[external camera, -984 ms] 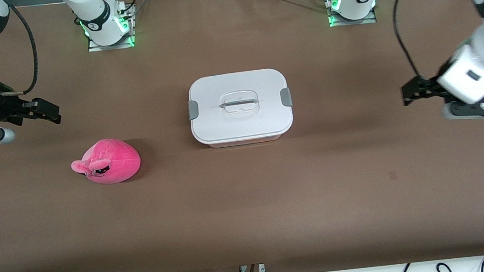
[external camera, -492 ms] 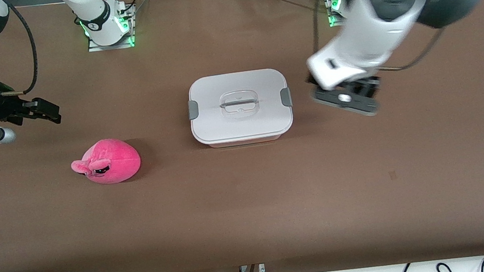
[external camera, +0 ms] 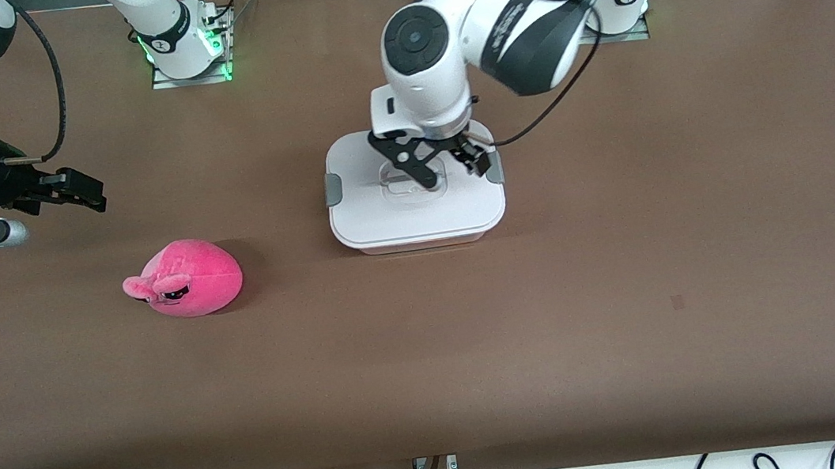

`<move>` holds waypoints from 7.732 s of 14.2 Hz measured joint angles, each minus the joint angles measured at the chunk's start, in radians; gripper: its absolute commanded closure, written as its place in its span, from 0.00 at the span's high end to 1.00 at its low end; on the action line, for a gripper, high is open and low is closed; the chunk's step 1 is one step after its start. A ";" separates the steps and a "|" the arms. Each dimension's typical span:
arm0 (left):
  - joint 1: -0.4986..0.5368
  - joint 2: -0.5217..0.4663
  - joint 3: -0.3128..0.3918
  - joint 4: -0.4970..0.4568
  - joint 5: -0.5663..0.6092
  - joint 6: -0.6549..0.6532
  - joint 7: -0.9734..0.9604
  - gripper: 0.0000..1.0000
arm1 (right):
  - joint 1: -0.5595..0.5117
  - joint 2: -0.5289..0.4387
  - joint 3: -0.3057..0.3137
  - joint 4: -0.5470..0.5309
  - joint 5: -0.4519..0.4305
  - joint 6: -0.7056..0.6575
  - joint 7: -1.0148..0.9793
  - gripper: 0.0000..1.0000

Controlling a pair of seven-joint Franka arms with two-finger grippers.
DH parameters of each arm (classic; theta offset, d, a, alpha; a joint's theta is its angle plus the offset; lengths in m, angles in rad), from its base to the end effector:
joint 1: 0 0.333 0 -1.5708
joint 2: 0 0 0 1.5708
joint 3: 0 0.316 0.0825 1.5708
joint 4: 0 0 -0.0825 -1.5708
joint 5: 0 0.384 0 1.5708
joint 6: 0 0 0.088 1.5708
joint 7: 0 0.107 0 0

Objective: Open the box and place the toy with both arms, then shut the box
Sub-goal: 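Lower the left gripper and grasp the lid handle, then lift the lid off and set it beside the tub with the left gripper, then lower the right gripper onto the pink plush toy and grasp it, then carry the plush toy into the pink tub with the right gripper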

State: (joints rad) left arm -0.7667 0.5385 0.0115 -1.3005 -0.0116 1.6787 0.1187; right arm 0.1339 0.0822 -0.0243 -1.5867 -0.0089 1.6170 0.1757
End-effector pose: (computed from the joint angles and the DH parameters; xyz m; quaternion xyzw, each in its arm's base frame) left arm 0.5040 -0.4783 0.4201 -0.9034 0.4214 0.0769 0.0225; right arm 0.5773 0.0631 0.5742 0.9991 -0.0327 -0.0249 0.0091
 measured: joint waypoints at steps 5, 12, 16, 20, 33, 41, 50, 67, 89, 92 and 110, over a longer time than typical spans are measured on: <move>-0.060 0.039 0.001 0.000 0.000 0.080 0.110 1.00 | 0.000 0.000 0.002 0.000 0.000 0.000 0.000 1.00; -0.123 0.049 0.002 -0.046 0.097 0.180 0.172 1.00 | -0.001 0.009 0.002 0.000 -0.001 0.017 0.000 1.00; -0.123 0.053 0.015 -0.097 0.100 0.212 0.267 1.00 | -0.001 0.013 0.002 0.000 -0.004 0.021 0.000 1.00; -0.123 0.054 0.015 -0.118 0.100 0.223 0.298 0.91 | -0.002 0.016 0.002 0.000 -0.007 0.023 0.000 1.00; -0.124 0.051 0.019 -0.114 0.101 0.229 0.435 0.00 | -0.006 0.026 0.002 0.000 -0.016 0.023 0.000 1.00; -0.102 -0.015 0.026 -0.096 0.101 0.168 0.458 0.00 | -0.003 0.047 0.009 0.000 -0.023 0.031 0.000 1.00; 0.358 -0.166 0.040 -0.089 0.068 -0.036 0.872 0.00 | -0.001 0.121 0.011 0.000 -0.066 0.045 0.000 1.00; 0.734 -0.159 0.023 -0.089 0.091 -0.062 1.307 0.00 | -0.003 0.311 0.012 -0.139 0.026 0.300 -0.022 1.00; 0.727 -0.159 0.019 -0.088 0.091 -0.063 1.308 0.00 | -0.030 0.340 0.005 -0.198 0.026 0.426 -0.077 0.00; 0.727 -0.159 0.018 -0.088 0.091 -0.063 1.308 0.00 | -0.030 0.340 0.007 -0.143 0.026 0.374 -0.135 0.00; 0.716 -0.159 0.015 -0.088 0.091 -0.064 1.308 0.00 | 0.535 0.393 0.045 0.332 -0.075 -0.029 -0.372 0.00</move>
State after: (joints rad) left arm -0.0507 0.3791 0.0265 -1.3884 0.0799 1.6145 1.4263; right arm 0.6691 0.4754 0.0208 -1.2544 -0.0837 1.5880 -0.1966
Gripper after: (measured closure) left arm 0.930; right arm 0.934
